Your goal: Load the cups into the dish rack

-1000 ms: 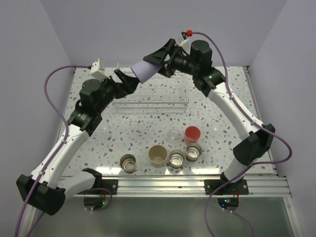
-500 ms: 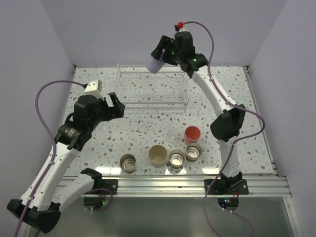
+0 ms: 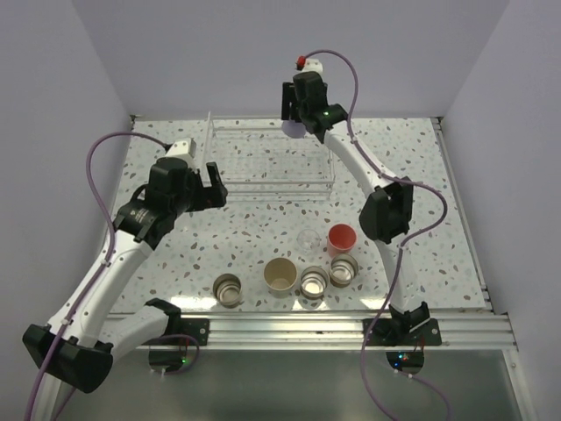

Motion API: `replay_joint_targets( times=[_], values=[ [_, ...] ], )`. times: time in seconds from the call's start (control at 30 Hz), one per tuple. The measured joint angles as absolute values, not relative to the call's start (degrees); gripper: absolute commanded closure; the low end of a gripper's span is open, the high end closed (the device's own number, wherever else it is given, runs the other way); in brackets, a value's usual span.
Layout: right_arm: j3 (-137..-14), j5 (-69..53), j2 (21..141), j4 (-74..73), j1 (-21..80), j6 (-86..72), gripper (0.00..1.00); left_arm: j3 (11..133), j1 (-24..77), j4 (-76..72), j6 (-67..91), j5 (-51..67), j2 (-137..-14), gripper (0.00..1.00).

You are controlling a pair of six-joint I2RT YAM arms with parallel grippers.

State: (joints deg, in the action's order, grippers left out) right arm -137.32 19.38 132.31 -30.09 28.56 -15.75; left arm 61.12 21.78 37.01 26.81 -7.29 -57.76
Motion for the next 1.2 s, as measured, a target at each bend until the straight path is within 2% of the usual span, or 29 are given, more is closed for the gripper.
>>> replay_joint_targets(
  times=[0.27,0.47,0.57,0.6,0.63,0.73,0.8,1.2],
  values=[
    [-137.2,24.7,141.2,-27.5,28.6,-12.3,0.92,66.1,21.8,38.1,26.3,-7.3,-62.6,0.0],
    [-137.2,28.0,144.0,-25.1,28.6,-9.2,0.89,66.8,21.8,36.9,25.3,-6.5,-67.7,0.01],
    [-137.2,29.3,144.1,-24.3,28.5,-8.1,0.7,66.8,21.8,36.6,25.3,-5.8,-69.9,0.01],
    [-137.3,29.6,144.1,-24.0,28.5,-7.7,0.42,66.8,21.8,36.4,25.3,-5.7,-70.0,0.01],
    [-137.2,30.0,144.1,-23.7,28.5,-7.5,0.3,66.8,21.8,36.2,25.3,-5.6,-70.0,0.01],
    [-137.2,30.8,144.1,-23.2,28.5,-6.8,0.07,66.8,21.8,35.0,24.9,-5.2,-70.0,0.0],
    [-137.2,31.3,144.1,-22.8,28.5,-6.1,0.02,66.8,21.8,34.5,24.4,-5.1,-70.0,0.0],
    [-135.6,31.5,141.8,-23.5,28.5,-5.3,0.02,67.4,21.9,34.0,21.4,-3.0,-72.1,0.0]
  ],
)
